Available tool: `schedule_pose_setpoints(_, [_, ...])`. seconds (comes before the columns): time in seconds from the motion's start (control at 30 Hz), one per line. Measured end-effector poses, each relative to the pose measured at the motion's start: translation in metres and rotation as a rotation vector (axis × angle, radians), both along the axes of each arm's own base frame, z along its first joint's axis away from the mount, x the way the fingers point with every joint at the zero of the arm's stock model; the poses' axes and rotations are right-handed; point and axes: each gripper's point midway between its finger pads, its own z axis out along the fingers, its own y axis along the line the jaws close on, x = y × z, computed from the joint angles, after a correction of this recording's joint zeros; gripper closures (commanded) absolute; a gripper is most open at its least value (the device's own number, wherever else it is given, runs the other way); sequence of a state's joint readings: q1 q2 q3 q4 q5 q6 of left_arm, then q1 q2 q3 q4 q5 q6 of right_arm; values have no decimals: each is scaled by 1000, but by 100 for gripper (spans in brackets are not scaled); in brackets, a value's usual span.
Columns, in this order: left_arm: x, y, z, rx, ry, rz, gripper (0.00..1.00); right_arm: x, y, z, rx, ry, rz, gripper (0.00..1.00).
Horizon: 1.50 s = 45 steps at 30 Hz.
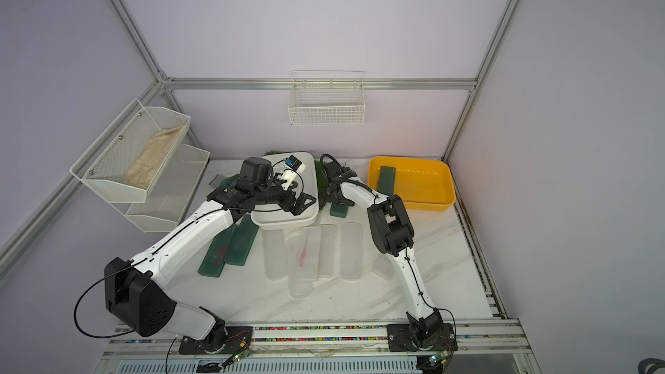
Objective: Place the pencil cases by color into the storage box
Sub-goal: Pick up the pencil case from the center of the board, then place the pencil case at the storage box.
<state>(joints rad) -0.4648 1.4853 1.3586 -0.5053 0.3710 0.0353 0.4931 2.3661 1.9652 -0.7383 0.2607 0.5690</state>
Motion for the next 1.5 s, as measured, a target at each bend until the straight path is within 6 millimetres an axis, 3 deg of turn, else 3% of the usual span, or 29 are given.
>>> schedule_pose_setpoints(0.17, [-1,1,-7,-6,29,17,0,8,8,26,17,-61,106,32])
schedule_pose_setpoints(0.33, [0,2,-8,-10,39,32,0,19,13,76,78,-169,174,33])
schedule_pose_setpoints(0.47, [2,1,-13,-4,50,34,0,26,4,119,115,-252,183,34])
schedule_pose_setpoints(0.63, [5,-1,-23,3,76,36,0,31,-34,161,151,-318,139,33])
schedule_pose_setpoints(0.8, [11,-7,-28,4,92,25,0,32,-103,184,158,-353,32,34])
schedule_pose_setpoints(0.97, [12,-25,-27,11,81,-14,0,31,-174,176,169,-327,-84,34])
schedule_pose_setpoints(1.13, [6,-48,-25,14,67,-75,0,35,-234,152,161,-284,-186,33])
schedule_pose_setpoints(1.27, [0,-56,-29,18,73,-106,0,40,-256,121,137,-229,-209,33])
schedule_pose_setpoints(1.5, [-3,-60,-29,20,67,-134,0,52,-263,64,61,-118,-164,33])
